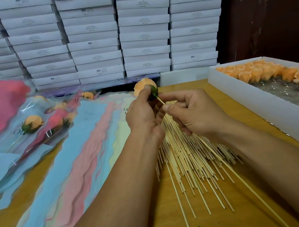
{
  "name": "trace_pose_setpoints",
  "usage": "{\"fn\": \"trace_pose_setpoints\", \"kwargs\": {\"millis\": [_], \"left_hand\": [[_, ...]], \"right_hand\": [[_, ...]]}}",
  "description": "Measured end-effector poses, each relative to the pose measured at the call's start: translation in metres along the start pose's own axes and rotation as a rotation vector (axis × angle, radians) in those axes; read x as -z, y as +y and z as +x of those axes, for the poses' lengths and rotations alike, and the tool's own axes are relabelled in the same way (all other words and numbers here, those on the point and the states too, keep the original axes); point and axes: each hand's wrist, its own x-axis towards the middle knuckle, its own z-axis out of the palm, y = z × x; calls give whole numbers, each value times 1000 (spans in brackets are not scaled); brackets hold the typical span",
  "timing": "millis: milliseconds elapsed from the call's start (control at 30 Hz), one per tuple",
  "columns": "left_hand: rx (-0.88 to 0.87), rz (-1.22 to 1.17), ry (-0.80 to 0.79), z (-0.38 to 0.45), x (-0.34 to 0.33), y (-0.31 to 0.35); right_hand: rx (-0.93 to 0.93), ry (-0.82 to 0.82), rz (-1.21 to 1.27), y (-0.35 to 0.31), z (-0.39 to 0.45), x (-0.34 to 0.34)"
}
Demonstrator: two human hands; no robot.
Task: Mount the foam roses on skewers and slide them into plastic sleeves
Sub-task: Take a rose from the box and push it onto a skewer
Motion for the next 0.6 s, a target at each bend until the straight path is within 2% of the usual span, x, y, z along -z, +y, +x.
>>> {"fn": "trace_pose_setpoints", "kwargs": {"millis": [433, 600], "left_hand": [[-141, 59, 105, 2, -1, -11], [-113, 133, 82, 2, 1, -16]], "right_hand": [[-25, -51, -70, 6, 1, -3], [-58, -63, -66, 8, 3, 1]]}}
